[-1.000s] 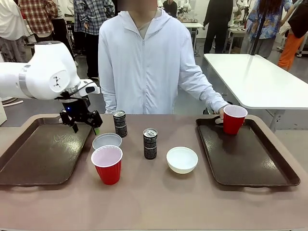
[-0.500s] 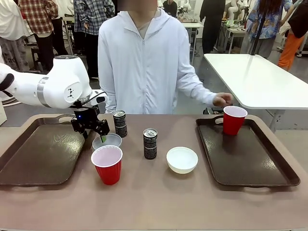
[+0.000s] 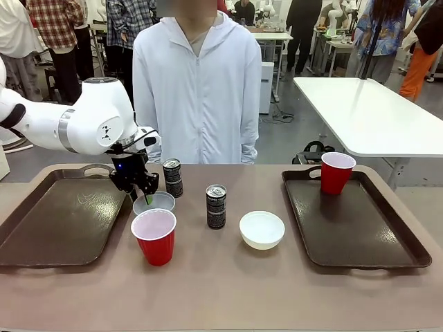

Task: Prepare tableware on both trays.
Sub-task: Pick up a Picnic Bowl from the table and place it on a Handle tray.

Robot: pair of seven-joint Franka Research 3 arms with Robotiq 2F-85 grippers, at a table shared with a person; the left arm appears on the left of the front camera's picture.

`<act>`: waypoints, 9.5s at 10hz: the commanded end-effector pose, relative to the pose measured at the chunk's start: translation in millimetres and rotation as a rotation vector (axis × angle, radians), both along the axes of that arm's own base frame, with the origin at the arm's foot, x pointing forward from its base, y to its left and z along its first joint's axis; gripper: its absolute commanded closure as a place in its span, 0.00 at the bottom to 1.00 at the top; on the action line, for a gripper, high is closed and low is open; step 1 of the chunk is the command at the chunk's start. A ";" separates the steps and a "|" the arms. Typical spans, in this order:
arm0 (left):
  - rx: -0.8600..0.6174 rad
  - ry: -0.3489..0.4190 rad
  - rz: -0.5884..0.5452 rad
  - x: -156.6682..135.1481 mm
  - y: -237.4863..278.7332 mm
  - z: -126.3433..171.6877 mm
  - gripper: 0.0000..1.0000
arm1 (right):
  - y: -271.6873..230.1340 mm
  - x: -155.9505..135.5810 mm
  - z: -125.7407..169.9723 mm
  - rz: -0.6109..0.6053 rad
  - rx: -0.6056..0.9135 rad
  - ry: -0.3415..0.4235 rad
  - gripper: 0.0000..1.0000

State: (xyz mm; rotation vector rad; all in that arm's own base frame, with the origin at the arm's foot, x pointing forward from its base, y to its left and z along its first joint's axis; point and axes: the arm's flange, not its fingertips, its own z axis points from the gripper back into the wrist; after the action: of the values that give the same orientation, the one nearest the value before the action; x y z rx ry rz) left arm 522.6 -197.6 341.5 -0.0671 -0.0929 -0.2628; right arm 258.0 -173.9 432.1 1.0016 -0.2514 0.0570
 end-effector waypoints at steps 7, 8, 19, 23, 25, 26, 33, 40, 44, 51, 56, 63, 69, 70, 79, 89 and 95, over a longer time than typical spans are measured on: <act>0.057 -0.019 0.086 -6.9 0.9 12.4 1.00 | -0.6 0.4 -0.8 0.002 0.012 -0.007 0.00; 0.073 0.035 0.106 -21.4 1.0 22.2 1.00 | -0.6 0.4 -0.8 0.002 0.012 -0.007 0.00; -0.101 -0.072 0.246 -99.8 184.9 133.3 1.00 | -0.6 0.4 -0.8 0.002 0.012 -0.007 0.00; -0.080 -0.056 0.275 -98.5 195.2 133.7 1.00 | -0.6 0.4 -0.8 0.002 0.012 -0.007 0.00; -0.086 -0.027 0.292 -89.4 211.9 113.5 0.96 | -0.6 0.4 -0.8 0.002 0.012 -0.007 0.00; -0.103 -0.042 0.308 -85.7 221.4 101.9 0.96 | -0.6 0.4 -0.8 0.002 0.012 -0.007 0.00; -0.089 0.134 0.031 -217.9 200.5 138.9 0.96 | -0.6 0.4 -0.8 0.002 0.012 -0.007 0.00; -0.097 0.095 0.148 -166.0 202.9 122.2 0.96 | -0.6 0.4 -0.8 0.002 0.012 -0.007 0.00; -0.045 -0.008 0.194 -109.1 200.0 92.4 0.96 | -0.6 0.4 -0.8 0.002 0.012 -0.007 0.00; -0.063 0.034 0.245 -58.2 218.3 28.4 0.96 | -0.6 0.4 -0.8 0.002 0.012 -0.007 0.00; -0.077 0.021 0.240 -59.9 219.6 25.5 0.36 | -0.6 0.4 -0.8 0.002 0.012 -0.007 0.00; -0.061 0.059 0.206 -86.4 185.7 85.5 0.00 | -0.6 0.4 -0.8 0.002 0.012 -0.007 0.00; -0.030 0.023 0.200 -92.6 178.7 112.5 0.00 | -0.6 0.4 -0.8 0.002 0.012 -0.007 0.00; -0.030 0.023 0.200 -92.6 178.7 112.5 0.00 | -0.6 0.4 -0.8 0.002 0.012 -0.007 0.00; -0.455 0.156 -0.051 -141.6 233.3 159.9 0.00 | 46.9 -17.5 73.8 -0.087 -0.245 0.054 0.00; -1.054 -0.065 -0.095 -154.7 384.1 171.4 0.00 | 282.8 76.0 121.2 -0.112 -0.631 0.130 0.00; -1.003 0.006 0.099 -151.9 391.7 160.7 0.00 | 276.8 68.8 113.3 -0.122 -0.669 0.124 0.00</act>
State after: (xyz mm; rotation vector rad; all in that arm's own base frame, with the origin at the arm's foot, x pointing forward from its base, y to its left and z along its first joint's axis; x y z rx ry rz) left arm 374.2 194.1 496.7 -1.0796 -0.2219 -0.1462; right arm 330.1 99.8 547.9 0.3376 -0.1654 -0.0134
